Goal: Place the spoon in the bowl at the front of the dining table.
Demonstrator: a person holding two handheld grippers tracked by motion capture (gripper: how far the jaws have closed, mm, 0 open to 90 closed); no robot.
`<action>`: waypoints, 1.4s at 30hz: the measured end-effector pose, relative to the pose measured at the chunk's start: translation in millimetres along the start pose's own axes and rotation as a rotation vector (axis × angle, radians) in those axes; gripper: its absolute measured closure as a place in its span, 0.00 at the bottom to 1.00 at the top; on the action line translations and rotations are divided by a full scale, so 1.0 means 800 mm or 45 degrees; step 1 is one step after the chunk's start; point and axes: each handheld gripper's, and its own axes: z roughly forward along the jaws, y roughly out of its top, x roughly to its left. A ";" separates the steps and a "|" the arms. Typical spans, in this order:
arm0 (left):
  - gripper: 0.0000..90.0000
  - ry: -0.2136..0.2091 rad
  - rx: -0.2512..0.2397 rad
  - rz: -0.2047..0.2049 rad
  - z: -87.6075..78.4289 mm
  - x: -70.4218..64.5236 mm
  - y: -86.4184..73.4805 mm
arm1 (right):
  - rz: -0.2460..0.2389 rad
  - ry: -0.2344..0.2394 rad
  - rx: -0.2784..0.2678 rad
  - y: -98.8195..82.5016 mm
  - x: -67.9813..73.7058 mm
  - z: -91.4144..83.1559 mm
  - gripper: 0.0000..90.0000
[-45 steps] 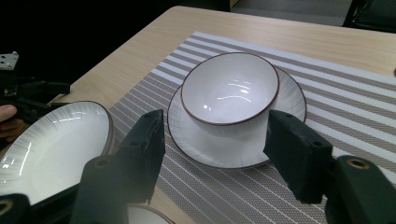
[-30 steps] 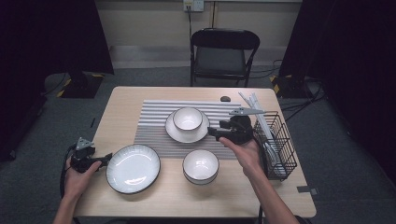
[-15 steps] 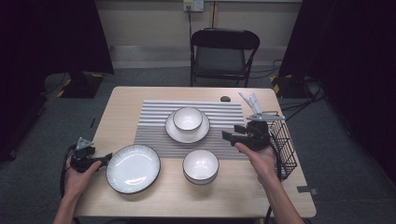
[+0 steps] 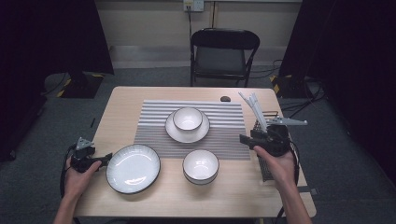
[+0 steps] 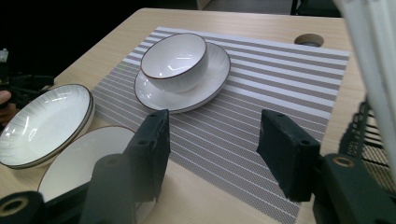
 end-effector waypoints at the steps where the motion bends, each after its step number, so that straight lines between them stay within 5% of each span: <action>1: 0.21 0.000 0.000 0.000 0.000 0.000 0.000 | 0.015 -0.004 -0.009 -0.002 -0.003 -0.004 0.48; 15: 0.21 0.000 0.000 0.000 0.000 0.000 0.000 | 0.094 -0.111 -0.005 -0.029 -0.038 -0.034 0.45; 33: 0.21 0.001 0.000 0.001 0.000 0.000 0.000 | 0.088 -0.165 0.047 -0.043 -0.065 -0.049 0.58; 42: 0.21 0.000 0.000 0.000 0.000 0.000 0.000 | 0.057 -0.169 0.113 -0.045 -0.069 -0.039 0.65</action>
